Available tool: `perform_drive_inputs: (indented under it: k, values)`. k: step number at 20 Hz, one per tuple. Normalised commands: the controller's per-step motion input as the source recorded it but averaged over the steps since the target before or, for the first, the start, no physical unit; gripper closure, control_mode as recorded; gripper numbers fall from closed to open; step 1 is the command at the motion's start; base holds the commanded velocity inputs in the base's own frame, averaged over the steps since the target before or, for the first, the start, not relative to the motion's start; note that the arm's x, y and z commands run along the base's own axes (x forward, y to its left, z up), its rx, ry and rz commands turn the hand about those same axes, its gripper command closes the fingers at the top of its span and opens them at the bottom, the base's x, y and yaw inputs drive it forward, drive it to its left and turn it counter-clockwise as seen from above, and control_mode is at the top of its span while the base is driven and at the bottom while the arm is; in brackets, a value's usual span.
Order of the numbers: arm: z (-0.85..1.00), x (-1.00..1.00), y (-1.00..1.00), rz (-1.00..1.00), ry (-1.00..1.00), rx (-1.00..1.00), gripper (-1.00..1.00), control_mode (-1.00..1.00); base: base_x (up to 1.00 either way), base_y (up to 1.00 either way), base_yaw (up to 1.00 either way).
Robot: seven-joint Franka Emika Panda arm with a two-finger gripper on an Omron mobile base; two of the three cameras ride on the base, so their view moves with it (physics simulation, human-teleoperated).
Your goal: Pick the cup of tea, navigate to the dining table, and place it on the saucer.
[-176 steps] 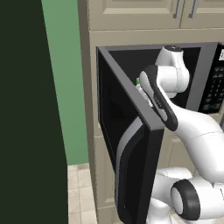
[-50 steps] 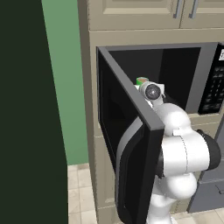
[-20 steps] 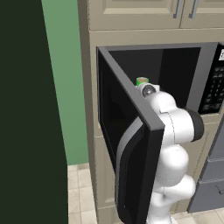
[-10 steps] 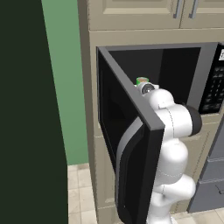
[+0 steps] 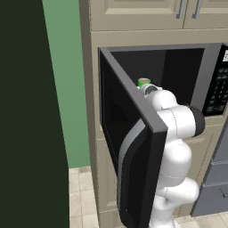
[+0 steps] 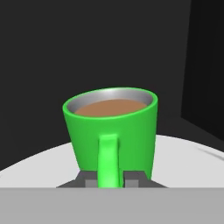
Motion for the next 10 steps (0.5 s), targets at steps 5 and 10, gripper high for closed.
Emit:
perform_drive_inputs:
  k: [5,10]
  values:
    - [0.00,0.00,-0.05,0.00,0.00,0.01,1.00,-1.00,0.00,0.00,0.00]
    - [0.00,0.00,0.00,0.00,0.00,0.00,1.00,-1.00,0.00,0.00,0.00]
